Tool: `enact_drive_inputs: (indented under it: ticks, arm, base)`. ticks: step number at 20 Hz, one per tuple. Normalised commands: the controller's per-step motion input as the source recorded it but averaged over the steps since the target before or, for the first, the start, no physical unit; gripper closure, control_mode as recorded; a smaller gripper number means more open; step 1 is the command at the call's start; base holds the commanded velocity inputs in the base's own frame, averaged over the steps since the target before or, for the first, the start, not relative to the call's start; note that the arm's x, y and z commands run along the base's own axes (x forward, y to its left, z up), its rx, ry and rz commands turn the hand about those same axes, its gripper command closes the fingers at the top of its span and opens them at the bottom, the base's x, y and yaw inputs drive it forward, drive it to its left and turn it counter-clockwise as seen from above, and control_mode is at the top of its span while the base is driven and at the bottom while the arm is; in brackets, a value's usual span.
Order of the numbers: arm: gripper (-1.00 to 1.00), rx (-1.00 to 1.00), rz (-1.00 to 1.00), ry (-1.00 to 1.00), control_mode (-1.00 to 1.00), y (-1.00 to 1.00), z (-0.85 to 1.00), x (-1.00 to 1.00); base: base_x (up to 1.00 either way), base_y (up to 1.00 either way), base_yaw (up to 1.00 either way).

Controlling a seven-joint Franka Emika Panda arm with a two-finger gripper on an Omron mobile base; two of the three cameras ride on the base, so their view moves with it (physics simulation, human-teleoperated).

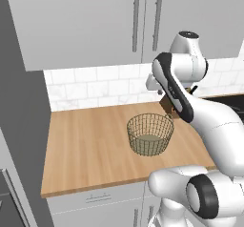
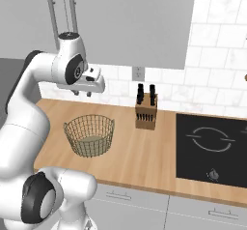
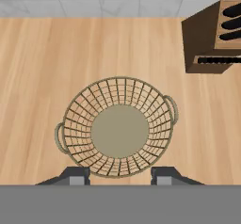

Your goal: Open the cabinet, pick up the bread from the cabinet and place it in the basket. Then move the basket to the dining counter.

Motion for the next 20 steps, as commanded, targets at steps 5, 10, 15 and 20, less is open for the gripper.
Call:
enact_drive_inputs:
  ticks: [5, 10, 15, 20]
  arm:
    - [-1.0, 0.1, 0.0, 0.0, -1.0, -0.04, -0.04, -0.01]
    - [-1.0, 0.11, -0.04, -0.08, -1.0, 0.07, 0.33, 0.13]
    - [-1.0, -0.06, -0.04, -0.39, -1.0, 0.17, 1.0, 0.18]
    - [-1.0, -0.11, -0.08, -0.46, -1.0, 0.0, 1.0, 0.34]
  base:
    - [0.0, 0.0, 0.0]
    - [0.0, 0.0, 0.0]
    - [0.0, 0.0, 0.0]
    - [0.0, 0.0, 0.0]
